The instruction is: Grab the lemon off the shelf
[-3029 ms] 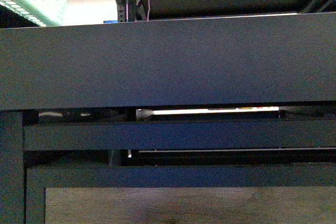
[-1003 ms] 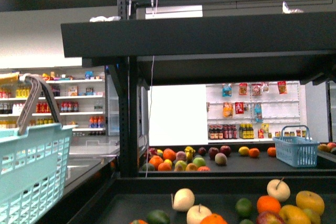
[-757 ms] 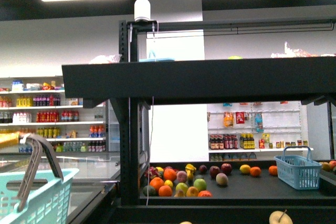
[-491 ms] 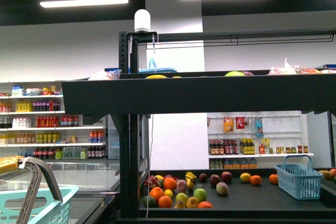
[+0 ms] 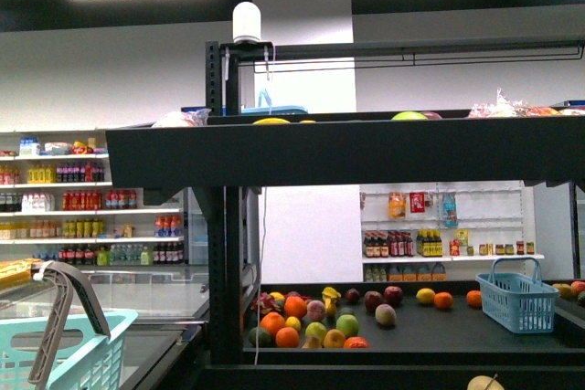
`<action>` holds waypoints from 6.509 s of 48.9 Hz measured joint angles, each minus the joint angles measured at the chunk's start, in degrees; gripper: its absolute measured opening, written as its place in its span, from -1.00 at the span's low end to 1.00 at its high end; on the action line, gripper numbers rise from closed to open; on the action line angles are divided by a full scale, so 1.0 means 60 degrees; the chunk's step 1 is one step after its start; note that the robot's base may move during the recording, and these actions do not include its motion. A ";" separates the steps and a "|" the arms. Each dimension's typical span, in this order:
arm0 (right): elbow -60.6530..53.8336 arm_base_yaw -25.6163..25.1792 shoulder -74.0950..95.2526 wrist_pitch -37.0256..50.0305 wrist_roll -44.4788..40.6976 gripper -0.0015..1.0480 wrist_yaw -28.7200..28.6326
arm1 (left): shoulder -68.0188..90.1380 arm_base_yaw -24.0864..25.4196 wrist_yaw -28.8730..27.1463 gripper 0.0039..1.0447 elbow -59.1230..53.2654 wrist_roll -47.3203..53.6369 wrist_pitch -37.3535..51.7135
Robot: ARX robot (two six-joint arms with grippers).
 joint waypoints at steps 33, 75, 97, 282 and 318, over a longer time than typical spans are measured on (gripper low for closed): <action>0.0000 0.0000 0.0000 0.0000 0.0004 0.85 0.0000 | 0.8867 0.1971 0.1592 0.86 0.4911 -1.0823 0.2437; 0.0000 0.0000 0.0000 0.0000 0.0000 0.85 0.0000 | 1.6251 0.2197 0.0889 0.86 1.1322 -1.3162 0.2918; 0.0000 0.0000 0.0000 0.0000 0.0004 0.85 0.0000 | 1.8021 0.2266 0.0466 0.23 1.3347 -1.2917 0.2503; 1.2331 -0.0769 2.2644 0.0940 -0.0091 0.85 -0.0674 | 1.8575 -0.3515 0.4273 -0.66 1.3154 -0.4568 0.1938; 1.5056 -0.0106 2.5267 -0.0087 -0.0408 0.85 -0.0025 | 1.8575 -0.3515 0.4284 -0.66 1.3154 -0.4568 0.1938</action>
